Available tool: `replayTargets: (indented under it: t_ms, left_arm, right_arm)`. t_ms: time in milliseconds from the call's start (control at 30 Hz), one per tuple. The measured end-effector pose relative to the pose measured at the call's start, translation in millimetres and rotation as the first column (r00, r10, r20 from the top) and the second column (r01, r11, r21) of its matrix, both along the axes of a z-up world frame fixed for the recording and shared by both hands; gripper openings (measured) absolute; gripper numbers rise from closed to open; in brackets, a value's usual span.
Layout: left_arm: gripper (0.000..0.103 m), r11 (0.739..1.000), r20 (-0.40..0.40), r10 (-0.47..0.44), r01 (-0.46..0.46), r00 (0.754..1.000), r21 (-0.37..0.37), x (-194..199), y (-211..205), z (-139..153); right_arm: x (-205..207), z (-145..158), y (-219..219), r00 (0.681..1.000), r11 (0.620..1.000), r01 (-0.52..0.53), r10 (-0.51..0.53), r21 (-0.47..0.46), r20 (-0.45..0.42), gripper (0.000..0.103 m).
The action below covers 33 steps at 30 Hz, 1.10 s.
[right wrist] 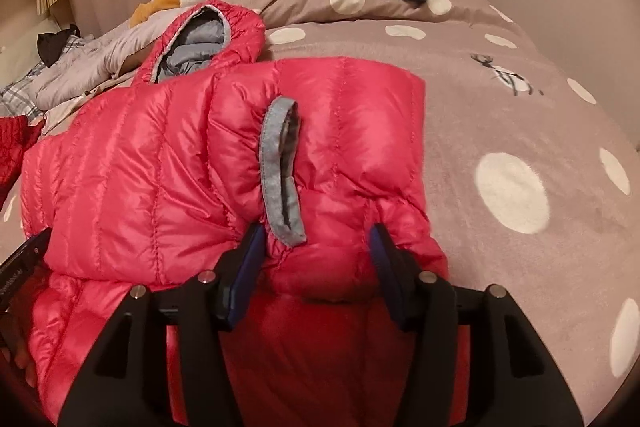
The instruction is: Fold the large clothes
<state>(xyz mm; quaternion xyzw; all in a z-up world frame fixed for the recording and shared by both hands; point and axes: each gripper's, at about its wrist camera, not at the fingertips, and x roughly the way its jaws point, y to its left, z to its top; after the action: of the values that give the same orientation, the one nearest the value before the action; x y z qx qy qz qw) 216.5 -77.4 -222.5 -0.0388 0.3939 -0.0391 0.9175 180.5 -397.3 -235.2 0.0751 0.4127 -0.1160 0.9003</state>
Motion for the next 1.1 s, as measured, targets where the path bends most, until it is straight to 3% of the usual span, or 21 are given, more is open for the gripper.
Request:
replayTargets:
  t_ms: [67,100,233,300,367,467,633,733,800,1000,1100]
  left_arm:
    - [0.054,1.0,-0.011,0.026,-0.026,1.0,-0.004,-9.3,1.3,7.9]
    - [0.056,0.999,-0.028,0.028,-0.028,0.999,-0.019,-14.4,2.8,12.7]
    - [0.059,0.984,-0.01,-0.003,0.001,1.0,-0.178,-44.6,19.1,41.2]
    - [0.06,0.979,0.016,0.038,-0.034,0.999,-0.203,-59.9,26.3,58.1]
    - [0.061,0.974,0.073,0.023,-0.006,0.997,-0.225,-77.6,30.6,77.2]
    - [0.067,0.973,0.129,0.029,0.001,0.991,-0.231,-109.0,39.7,105.9]
    - [0.084,0.94,0.254,0.036,0.054,0.966,-0.337,-158.1,54.9,151.5]
    - [0.084,0.954,0.319,0.031,0.067,0.947,-0.292,-172.6,43.9,177.1]
    - [0.084,0.971,0.313,0.048,0.029,0.948,-0.236,-174.8,35.5,188.7]
    - [0.084,0.973,0.324,0.092,-0.017,0.941,-0.228,-176.2,33.0,204.5]
    - [0.087,0.984,0.331,0.088,-0.03,0.939,-0.177,-166.7,26.5,208.5]
  right_arm:
    - [-19.0,15.3,2.2,0.999,0.999,0.032,-0.032,-0.029,-0.012,0.088]
    - [-27.0,21.3,1.6,0.999,0.999,0.042,-0.042,-0.031,0.004,0.092]
    - [-68.6,57.9,-6.3,0.994,0.997,0.042,-0.049,0.07,0.101,0.094]
    - [-87.2,76.6,-7.0,0.989,0.992,0.054,-0.069,0.117,0.13,0.096]
    - [-110.6,96.3,-3.8,0.979,0.989,0.05,-0.076,0.14,0.189,0.098]
    - [-135.0,117.0,5.8,0.971,0.991,0.057,-0.083,0.121,0.225,0.099]
    - [-169.0,147.4,24.4,0.957,0.991,0.004,-0.042,0.132,0.286,0.1]
    - [-172.4,163.0,34.9,0.947,0.992,-0.048,0.009,0.117,0.32,0.102]
    - [-171.1,172.3,41.3,0.944,0.993,-0.064,0.028,0.1,0.329,0.102]
    - [-171.8,200.0,42.8,0.939,0.993,-0.077,0.041,0.092,0.342,0.102]
    - [-168.8,209.1,38.2,0.935,0.997,-0.045,0.02,0.063,0.353,0.102]
